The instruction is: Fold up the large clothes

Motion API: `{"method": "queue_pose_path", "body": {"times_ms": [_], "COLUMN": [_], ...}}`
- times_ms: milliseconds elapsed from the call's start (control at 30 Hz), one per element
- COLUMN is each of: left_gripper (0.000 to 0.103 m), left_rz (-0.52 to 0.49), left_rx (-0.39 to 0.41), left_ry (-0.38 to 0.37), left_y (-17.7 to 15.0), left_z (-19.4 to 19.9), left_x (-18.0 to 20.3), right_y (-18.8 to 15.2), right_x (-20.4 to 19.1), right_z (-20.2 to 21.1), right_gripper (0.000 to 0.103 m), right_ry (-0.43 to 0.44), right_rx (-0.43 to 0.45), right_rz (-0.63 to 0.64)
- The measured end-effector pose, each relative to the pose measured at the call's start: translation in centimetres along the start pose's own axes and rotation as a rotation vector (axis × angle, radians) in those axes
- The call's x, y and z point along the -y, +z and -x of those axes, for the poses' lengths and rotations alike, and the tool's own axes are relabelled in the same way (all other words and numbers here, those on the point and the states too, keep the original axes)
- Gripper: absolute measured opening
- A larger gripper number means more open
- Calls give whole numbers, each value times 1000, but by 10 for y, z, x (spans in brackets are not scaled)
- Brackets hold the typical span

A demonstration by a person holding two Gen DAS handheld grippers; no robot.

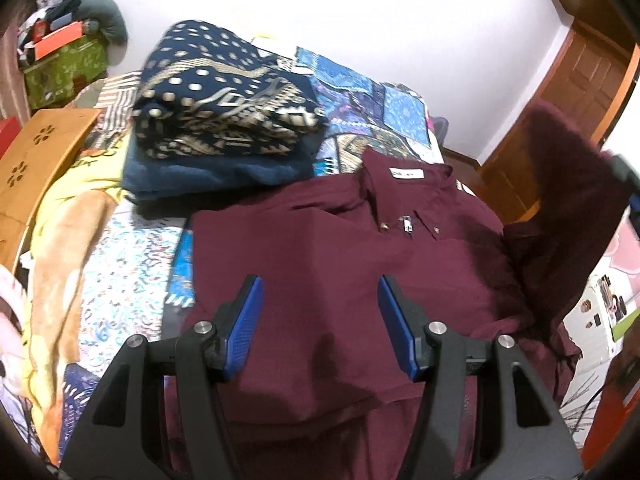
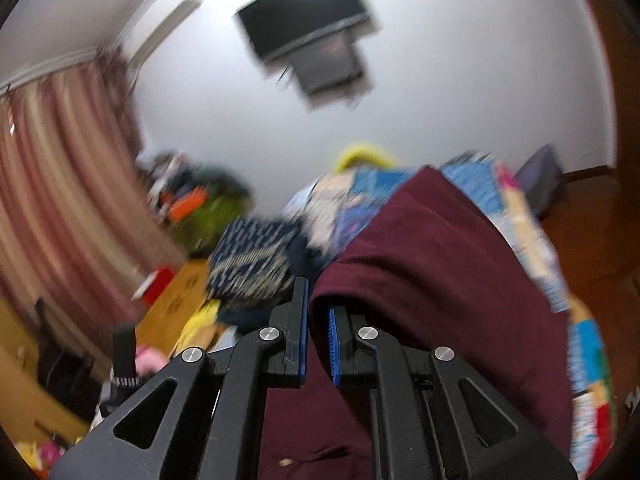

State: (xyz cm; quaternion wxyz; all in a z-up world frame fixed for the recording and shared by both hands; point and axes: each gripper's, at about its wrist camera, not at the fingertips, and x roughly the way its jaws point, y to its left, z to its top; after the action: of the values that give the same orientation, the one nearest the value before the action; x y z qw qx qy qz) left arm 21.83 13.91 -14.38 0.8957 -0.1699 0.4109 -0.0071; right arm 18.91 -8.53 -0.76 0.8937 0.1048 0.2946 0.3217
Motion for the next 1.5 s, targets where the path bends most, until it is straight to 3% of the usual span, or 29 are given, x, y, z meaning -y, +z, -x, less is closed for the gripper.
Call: {"method": "queue_pose_path", "body": {"times_ms": [200, 300, 467, 633, 667, 733, 767, 800, 900, 1133, 1300, 1500], "left_gripper": [58, 58, 58, 58, 58, 58, 58, 58, 58, 58, 58, 58], "left_rz": [41, 55, 54, 30, 19, -14, -31, -52, -129, -318, -414, -465], "left_rx": [16, 22, 14, 9, 8, 4, 2, -1, -7, -30, -117, -227], "left_ry": [29, 35, 46, 33, 26, 13, 7, 2, -14, -38, -71, -56], "left_y": [-3, -6, -6, -3, -2, 1, 2, 3, 6, 9, 2, -9], "left_z": [10, 14, 15, 10, 9, 5, 4, 1, -5, -30, -66, -111], "left_x": [-23, -29, -31, -18, -12, 3, 10, 18, 49, 127, 168, 188], "right_y": [-49, -75, -95, -74, -68, -55, -47, -41, -28, -13, -18, -37], "right_x": [-17, -26, -37, -32, -30, -17, -8, 1, 27, 85, 107, 127], "right_z": [-87, -121, -131, -87, -79, -54, -38, -24, 19, 102, 134, 126], "right_gripper": [8, 8, 8, 10, 14, 29, 42, 47, 49, 49, 52, 54], "right_ry": [117, 123, 115, 58, 43, -20, -68, -104, -206, -445, -596, -599], "right_rx": [-302, -445, -540, -444, -413, -324, -271, -225, -115, 54, 87, 4], "right_rz": [-5, 19, 57, 116, 116, 112, 110, 105, 87, 4, 19, -17]}}
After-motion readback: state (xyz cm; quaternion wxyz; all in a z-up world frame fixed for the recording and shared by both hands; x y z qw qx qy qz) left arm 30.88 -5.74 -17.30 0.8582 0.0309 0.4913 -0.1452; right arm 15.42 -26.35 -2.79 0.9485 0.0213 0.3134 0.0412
